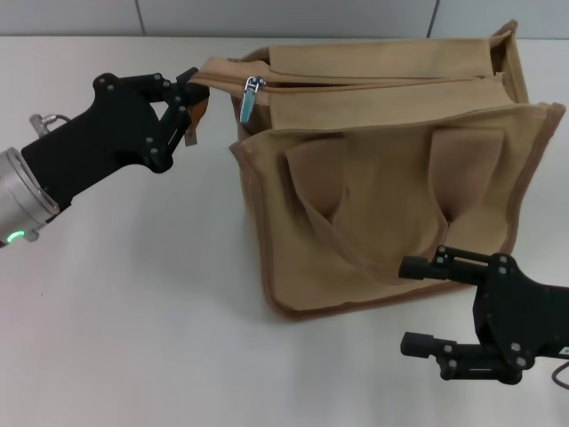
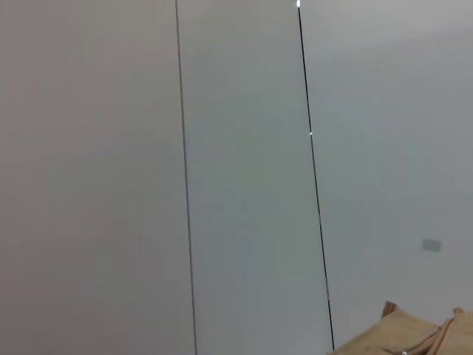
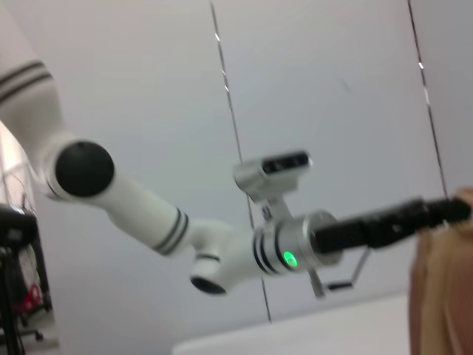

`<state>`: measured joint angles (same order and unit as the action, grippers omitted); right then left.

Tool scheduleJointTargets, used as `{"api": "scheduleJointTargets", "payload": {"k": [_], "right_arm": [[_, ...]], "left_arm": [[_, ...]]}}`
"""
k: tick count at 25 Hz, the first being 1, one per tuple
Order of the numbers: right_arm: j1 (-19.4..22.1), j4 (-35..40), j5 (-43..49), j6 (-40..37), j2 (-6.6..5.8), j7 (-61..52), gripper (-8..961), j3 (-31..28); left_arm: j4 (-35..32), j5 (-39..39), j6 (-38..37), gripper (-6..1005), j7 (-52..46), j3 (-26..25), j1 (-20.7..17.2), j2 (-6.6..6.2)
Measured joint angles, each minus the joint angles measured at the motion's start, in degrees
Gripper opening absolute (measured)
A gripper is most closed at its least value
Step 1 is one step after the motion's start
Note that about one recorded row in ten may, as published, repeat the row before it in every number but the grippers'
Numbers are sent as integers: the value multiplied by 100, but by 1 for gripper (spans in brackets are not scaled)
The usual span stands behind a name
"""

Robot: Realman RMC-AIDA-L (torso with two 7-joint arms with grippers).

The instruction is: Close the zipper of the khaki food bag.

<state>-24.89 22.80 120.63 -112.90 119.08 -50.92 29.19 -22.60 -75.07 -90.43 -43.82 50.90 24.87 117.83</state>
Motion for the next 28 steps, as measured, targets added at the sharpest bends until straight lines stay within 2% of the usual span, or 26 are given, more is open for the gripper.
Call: {"api": "scheduleJointTargets", "payload": {"k": [7, 12, 20, 28], "right_arm": [[-65, -12, -464, -400, 1, -22, 763, 12], [-244, -124, -1069, -581, 4, -420, 763, 24], [-747, -87, -1741, -511, -45, -1842, 762, -4], [-1464, 449, -1758, 202, -135, -3791, 762, 93]], "left_arm": [[-107, 0, 28, 29, -277, -1, 64, -119], [-111, 0, 36, 30, -295, -1, 75, -129], [-115, 1, 28, 32, -385, -1, 89, -130], [-212, 1, 3, 34, -557, -1, 88, -113]]}}
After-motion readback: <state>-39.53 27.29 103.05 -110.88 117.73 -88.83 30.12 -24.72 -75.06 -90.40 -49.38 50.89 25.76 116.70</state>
